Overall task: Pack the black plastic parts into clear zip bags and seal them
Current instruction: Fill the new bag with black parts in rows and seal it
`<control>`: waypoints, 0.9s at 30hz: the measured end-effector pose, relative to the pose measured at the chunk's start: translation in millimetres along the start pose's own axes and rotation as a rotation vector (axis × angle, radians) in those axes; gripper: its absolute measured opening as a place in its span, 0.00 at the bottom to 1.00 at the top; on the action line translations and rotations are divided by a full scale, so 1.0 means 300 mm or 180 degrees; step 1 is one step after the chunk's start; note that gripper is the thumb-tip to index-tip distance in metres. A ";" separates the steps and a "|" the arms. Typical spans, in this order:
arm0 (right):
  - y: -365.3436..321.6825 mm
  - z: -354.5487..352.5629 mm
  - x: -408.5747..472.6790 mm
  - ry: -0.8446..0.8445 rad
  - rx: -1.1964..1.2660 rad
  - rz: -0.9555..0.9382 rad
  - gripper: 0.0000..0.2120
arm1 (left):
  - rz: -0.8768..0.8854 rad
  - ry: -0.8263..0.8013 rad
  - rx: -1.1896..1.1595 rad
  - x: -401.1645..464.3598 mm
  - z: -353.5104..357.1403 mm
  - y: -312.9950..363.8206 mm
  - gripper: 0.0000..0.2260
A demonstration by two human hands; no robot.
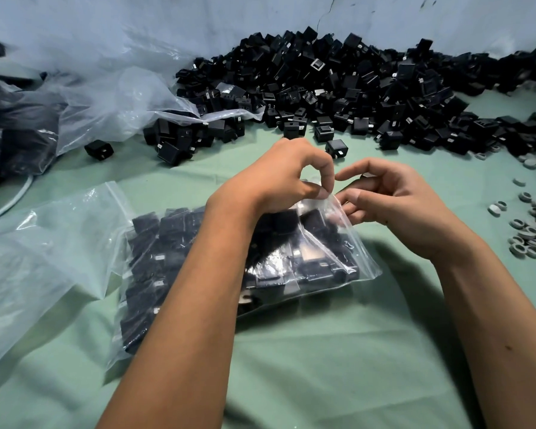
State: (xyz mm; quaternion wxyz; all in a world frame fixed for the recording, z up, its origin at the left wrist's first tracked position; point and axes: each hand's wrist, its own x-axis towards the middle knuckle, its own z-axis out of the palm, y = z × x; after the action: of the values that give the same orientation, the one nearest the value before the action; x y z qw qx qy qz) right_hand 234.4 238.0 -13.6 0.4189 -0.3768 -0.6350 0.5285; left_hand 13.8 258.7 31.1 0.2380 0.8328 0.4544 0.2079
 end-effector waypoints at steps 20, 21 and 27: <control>-0.007 0.055 0.006 0.0131 -0.0176 0.0035 0.08 | 0.0230 0.0271 -0.0084 0.006 -0.004 0.017 0.03; -0.008 0.058 0.005 0.0075 -0.0186 0.0046 0.10 | 0.0236 0.0276 -0.0095 0.006 -0.004 0.019 0.04; -0.021 0.040 0.006 0.0216 0.0019 0.0088 0.05 | 0.0206 0.0334 -0.0153 0.001 -0.004 0.016 0.04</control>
State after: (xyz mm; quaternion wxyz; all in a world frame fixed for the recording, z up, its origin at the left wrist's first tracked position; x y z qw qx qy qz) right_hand 222.2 234.4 -8.4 0.4339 -0.4020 -0.6136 0.5230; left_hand 16.3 256.9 34.8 0.2270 0.8291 0.4340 0.2696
